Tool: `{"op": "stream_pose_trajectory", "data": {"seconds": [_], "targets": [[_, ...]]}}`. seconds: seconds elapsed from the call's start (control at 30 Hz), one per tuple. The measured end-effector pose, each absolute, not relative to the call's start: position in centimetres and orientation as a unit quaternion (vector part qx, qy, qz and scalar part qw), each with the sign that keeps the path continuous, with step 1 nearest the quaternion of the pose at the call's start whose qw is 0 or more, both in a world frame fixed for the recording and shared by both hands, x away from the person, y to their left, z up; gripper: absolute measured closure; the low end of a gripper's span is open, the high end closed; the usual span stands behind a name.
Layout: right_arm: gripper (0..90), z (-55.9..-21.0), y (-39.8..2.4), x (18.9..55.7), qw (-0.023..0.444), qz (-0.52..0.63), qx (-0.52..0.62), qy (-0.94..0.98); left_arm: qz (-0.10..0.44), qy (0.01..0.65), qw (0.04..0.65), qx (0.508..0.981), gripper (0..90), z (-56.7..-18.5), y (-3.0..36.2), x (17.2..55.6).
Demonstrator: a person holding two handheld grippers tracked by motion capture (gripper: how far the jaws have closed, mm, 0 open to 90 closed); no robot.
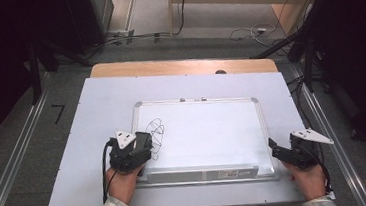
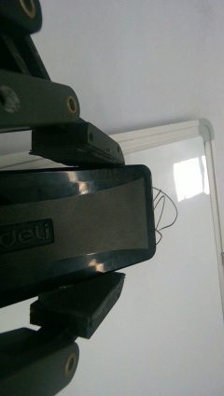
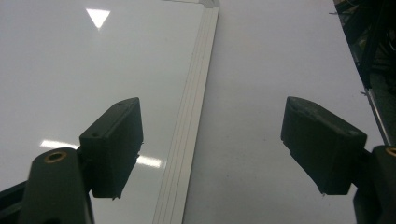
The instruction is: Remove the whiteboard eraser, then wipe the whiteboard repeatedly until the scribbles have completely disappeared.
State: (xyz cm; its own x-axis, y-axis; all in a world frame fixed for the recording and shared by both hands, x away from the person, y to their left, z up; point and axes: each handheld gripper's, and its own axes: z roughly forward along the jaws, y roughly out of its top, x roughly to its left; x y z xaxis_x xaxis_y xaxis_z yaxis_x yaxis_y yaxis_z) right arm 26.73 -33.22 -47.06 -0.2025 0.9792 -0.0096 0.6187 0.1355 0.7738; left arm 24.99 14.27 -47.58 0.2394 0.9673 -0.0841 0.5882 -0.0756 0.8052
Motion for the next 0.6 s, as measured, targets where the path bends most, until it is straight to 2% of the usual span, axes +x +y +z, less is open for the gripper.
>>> {"op": "stream_pose_trajectory", "data": {"seconds": [0.6], "targets": [[19.6, -47.05, -33.19, 26.80, 0.273, 0.331, 0.567, 0.703, 0.265, 0.574, 0.396, 0.666, 38.0, -46.87, 15.24, 24.75]]}}
